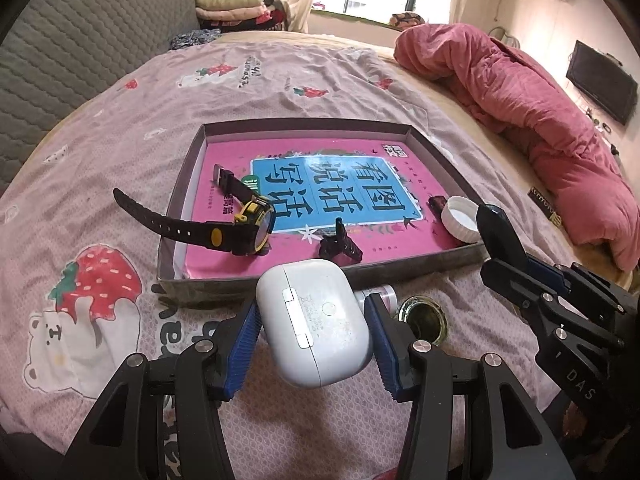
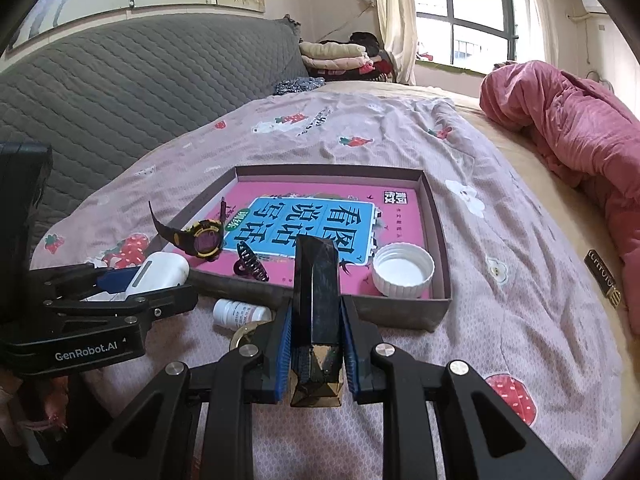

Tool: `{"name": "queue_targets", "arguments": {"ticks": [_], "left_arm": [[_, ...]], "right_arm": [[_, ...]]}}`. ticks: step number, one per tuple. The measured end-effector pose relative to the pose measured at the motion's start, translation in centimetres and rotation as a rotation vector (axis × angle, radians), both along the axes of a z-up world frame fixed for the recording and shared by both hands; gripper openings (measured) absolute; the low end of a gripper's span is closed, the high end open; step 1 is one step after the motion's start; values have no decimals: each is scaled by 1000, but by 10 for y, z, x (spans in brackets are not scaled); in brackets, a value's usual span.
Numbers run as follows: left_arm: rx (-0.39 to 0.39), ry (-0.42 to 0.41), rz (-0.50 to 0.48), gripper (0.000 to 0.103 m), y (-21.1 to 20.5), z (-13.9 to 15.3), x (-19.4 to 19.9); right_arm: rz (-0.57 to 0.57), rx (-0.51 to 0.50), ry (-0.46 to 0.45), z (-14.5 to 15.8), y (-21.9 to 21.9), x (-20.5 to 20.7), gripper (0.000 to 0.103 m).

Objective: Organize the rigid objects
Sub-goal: 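Lift and carry the earbud case and lipstick over the tray with both tools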

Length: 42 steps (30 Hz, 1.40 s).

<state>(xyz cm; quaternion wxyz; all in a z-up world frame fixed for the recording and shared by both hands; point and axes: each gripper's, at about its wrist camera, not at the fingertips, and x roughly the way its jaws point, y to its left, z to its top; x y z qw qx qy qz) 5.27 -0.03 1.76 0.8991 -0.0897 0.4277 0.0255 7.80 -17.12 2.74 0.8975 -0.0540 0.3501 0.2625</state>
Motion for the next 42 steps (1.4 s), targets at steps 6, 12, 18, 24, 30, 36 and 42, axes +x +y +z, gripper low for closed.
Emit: {"name": "queue_targets", "arguments": {"ticks": [6,12,18,24,30,36,42], "left_arm": [[-7,-11,5,54,3,0,4],[-14,-28,17,54,11,2,13],[-21,-37,20,54,15,2,24],[-14,-41,13,54,13,-1,33],[-15,-36,9,54,13,-6,42],[-10,-35,7,54,13,-9,51],[-18,-32,12,54,17,-13,63]], "right_arm": [[5,-2,-22,4,2,2,23],[-2,15,-32,9,-1,6,23],[-36,28,-40,13,-9,18,23],[-80,57,-36,15,-20,31,23],[-72,59,-41,16,-18,39,23],[-36,44,-52,14,-5,43,23],[-11,35,-58,10,7,48,23]]}}
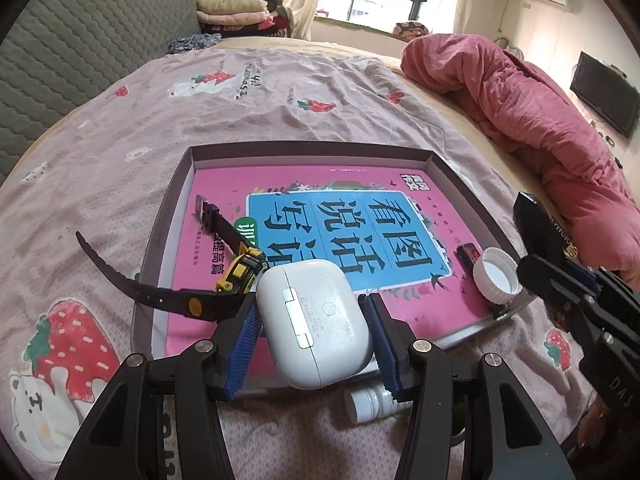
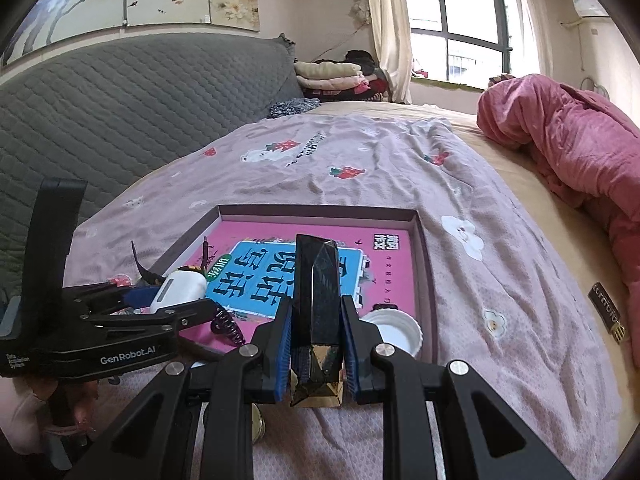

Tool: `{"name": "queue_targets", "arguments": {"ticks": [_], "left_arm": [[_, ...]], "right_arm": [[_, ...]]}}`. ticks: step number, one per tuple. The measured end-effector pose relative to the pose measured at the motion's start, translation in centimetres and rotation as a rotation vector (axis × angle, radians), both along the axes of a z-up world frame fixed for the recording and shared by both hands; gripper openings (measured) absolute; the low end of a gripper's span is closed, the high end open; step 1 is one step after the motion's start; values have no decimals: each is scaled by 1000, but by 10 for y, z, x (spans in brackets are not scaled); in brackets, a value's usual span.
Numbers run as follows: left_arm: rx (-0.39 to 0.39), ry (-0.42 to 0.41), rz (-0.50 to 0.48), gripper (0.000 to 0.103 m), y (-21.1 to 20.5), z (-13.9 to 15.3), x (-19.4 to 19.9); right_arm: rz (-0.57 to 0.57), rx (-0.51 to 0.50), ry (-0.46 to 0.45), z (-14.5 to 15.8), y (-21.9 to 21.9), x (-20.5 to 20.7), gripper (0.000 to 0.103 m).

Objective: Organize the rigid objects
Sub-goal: 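Lift and carry the earbud case and lipstick over the tray with both tools, then lower the earbud case onto the book beside the watch while the right tool lowers the lipstick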

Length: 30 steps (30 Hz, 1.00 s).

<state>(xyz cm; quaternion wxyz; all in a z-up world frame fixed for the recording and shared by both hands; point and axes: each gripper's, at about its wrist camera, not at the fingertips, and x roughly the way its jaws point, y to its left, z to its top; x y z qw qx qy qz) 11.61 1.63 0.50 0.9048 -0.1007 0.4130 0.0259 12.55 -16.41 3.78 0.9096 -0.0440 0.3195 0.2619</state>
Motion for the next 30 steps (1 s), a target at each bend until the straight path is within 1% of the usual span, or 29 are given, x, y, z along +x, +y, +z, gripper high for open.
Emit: {"name": "queue_targets", "arguments": {"ticks": [4,10,19,30], "left_arm": [[0,-1,5,54,2,-1,5],[-14,40,22,54,8,-13,14],[-21,67,26,54,9,-23,17],[-20,75,23,54,10,-24,17]], "right_arm": [[15,-6,7,-4,6,5,23],[25,-14,23,-10,15,12,23],[50,-45,53,-23,30,21,23],[68,-79,109,-41,39,30,23]]}}
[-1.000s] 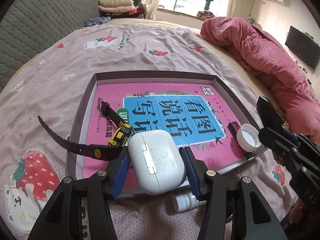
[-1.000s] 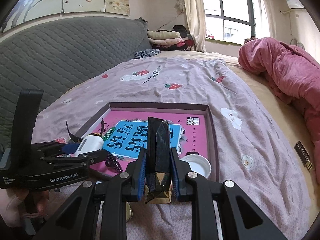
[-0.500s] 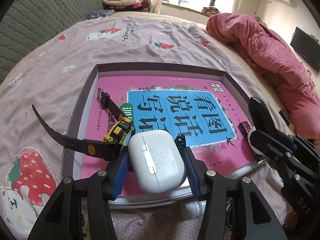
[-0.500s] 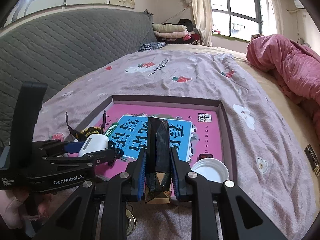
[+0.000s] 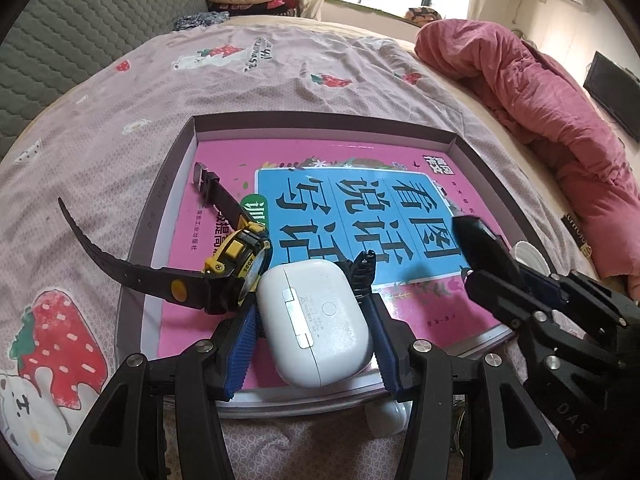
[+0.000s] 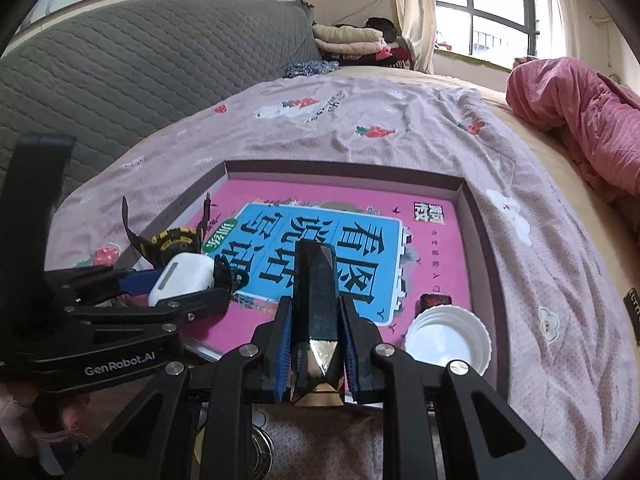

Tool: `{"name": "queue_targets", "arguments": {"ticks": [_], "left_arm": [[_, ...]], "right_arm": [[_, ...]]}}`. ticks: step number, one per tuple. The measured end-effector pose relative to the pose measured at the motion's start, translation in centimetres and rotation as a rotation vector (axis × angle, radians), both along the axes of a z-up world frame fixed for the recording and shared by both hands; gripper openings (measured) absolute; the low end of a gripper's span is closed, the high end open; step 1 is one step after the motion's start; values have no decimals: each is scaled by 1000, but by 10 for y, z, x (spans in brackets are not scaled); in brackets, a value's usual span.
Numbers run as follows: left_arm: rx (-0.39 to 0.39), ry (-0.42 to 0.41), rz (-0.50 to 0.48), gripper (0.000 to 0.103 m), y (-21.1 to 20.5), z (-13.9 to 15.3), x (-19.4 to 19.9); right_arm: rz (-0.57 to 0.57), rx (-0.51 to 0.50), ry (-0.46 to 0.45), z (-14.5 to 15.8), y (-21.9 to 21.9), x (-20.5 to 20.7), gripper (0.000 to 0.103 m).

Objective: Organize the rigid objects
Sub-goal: 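Lower the earbud case onto the book beside the watch while the right tool lowers the lipstick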

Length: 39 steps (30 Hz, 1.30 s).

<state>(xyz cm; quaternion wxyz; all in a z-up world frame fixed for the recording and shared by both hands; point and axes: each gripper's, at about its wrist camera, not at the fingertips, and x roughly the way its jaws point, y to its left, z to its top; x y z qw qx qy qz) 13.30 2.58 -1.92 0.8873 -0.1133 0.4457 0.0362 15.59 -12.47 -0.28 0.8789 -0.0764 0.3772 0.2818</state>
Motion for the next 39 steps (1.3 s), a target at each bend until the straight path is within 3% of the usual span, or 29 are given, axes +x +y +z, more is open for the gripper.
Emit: {"name": "queue_targets", "arguments": {"ticks": [13,27,39], "left_arm": [[12,7,-10,54,-2,-1,0],[15,8,-19,54,-3,-1,0],[14,11,-35,54,-7,-1,0]], "right_arm": [[-20,-45,40,-11,1,3,23],[-37,-14,66,-12,-4,6,23],[-18,-24,26,-8,1,-2,23]]}}
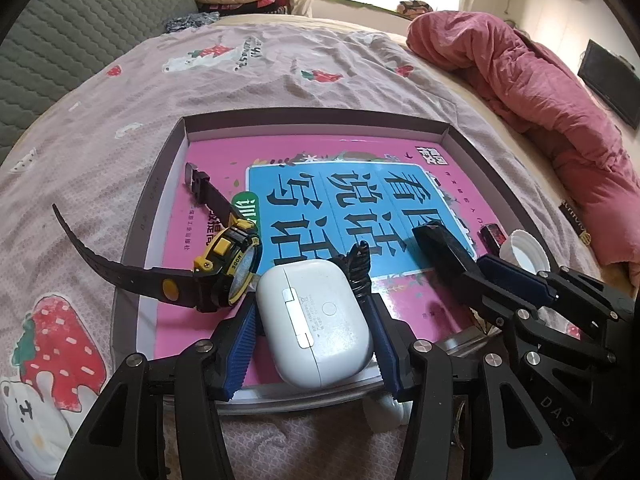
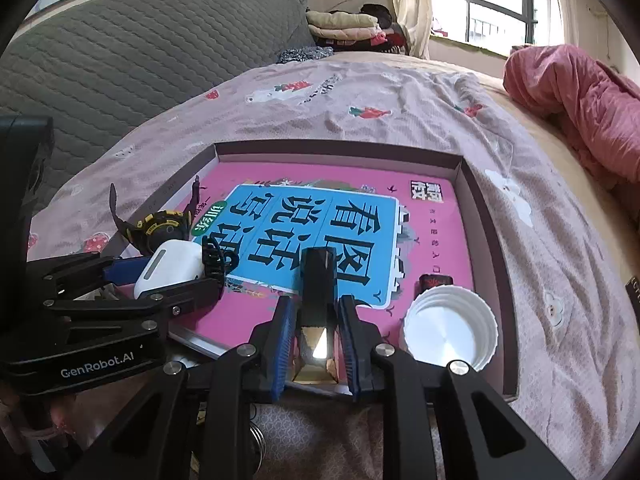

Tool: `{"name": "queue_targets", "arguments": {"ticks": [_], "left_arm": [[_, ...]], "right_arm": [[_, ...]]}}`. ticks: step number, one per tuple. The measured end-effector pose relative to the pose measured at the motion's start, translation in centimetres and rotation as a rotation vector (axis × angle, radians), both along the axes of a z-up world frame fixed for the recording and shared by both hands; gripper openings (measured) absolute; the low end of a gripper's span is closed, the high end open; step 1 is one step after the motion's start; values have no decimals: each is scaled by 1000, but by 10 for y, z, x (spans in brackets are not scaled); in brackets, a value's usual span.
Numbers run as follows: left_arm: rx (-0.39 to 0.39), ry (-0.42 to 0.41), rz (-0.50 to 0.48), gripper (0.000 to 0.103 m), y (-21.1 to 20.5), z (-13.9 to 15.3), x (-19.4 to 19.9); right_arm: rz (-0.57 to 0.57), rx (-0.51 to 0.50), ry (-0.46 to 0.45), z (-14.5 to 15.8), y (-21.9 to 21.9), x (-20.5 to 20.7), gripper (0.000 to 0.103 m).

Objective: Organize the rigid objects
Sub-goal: 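Lower the earbud case onto the book beside the watch while the right tool lowers the lipstick, then open the right tool to release the lipstick while the left tool releases the earbud case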

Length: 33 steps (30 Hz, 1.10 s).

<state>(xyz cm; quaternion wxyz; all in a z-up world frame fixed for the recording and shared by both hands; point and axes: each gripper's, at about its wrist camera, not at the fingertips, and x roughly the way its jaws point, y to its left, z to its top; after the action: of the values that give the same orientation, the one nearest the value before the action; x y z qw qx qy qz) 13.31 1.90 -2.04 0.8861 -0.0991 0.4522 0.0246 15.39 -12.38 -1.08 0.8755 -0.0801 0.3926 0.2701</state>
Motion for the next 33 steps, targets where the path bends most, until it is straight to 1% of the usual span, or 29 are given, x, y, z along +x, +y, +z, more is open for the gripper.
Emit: {"name": "queue_targets", "arguments": {"ticks": [9,14,22,26,33], "left_arm": [[-20,4,-9,55,-1,1,-1],[-25,4,-6,55,0,1,-2],[-25,6,-6,55,0,1,-4],[-25,8,-5,55,0,1,-4],[-28,11,-5,55,0,2,-4]], "right_arm": [[-17,4,-24,5,-4,0,24],[-28,15,-30,8,-7,1,30],[-39,18,-37,9,-9,2,32],[-48,24,-38,10,-11,3,39],[-57,30,-40,11,-12,4,40]]}}
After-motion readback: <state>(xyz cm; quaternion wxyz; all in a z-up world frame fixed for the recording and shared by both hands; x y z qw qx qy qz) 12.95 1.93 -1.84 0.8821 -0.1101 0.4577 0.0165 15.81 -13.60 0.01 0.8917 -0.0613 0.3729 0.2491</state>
